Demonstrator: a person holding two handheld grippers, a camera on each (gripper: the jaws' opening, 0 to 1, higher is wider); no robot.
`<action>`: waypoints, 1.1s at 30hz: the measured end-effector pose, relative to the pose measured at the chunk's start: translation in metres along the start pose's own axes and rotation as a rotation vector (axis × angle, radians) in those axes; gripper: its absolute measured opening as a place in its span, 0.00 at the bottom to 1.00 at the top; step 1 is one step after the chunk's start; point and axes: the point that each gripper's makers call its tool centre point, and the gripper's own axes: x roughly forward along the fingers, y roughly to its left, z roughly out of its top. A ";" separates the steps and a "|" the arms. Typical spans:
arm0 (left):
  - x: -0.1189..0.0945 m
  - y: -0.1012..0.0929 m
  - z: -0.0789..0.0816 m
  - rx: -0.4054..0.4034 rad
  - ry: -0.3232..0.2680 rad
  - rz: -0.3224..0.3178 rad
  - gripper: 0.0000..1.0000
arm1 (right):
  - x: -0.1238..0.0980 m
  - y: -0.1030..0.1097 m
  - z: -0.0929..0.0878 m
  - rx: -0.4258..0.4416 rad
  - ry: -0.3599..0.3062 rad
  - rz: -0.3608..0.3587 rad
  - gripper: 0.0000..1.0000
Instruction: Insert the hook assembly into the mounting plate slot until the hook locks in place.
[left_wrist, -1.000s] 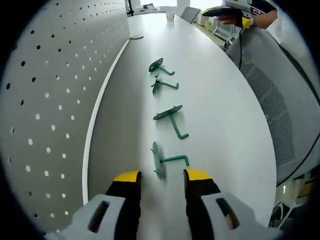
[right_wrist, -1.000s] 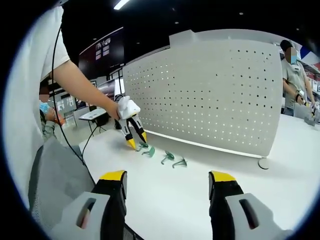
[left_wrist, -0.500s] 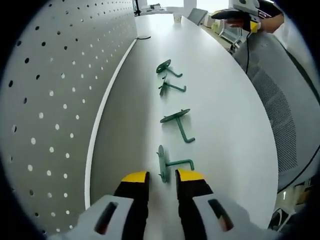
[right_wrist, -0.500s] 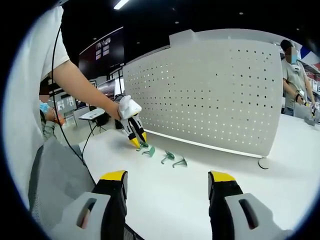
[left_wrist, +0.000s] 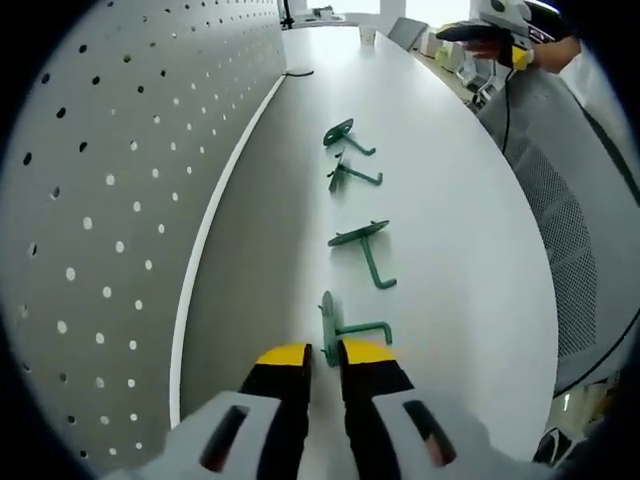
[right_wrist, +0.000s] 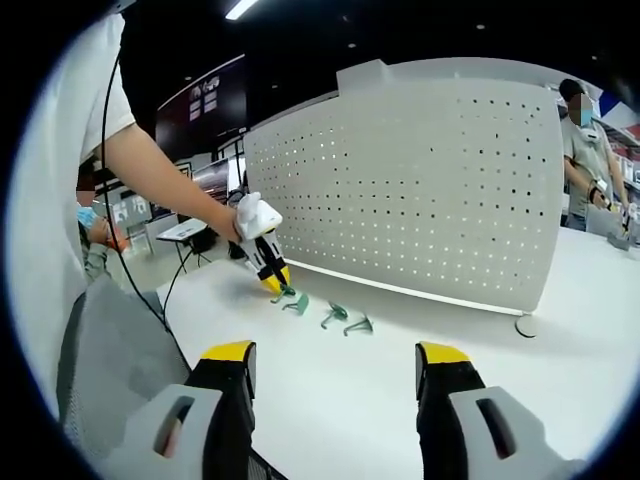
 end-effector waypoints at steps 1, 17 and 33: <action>0.000 -0.001 0.000 0.001 0.001 0.002 0.11 | 0.000 0.000 0.000 0.000 0.000 0.000 0.62; 0.000 0.003 0.001 0.005 0.009 0.050 0.04 | 0.000 0.000 0.000 -0.002 0.002 0.002 0.62; 0.001 0.003 0.000 0.023 0.010 0.062 0.03 | 0.001 0.001 0.000 -0.004 0.001 0.002 0.62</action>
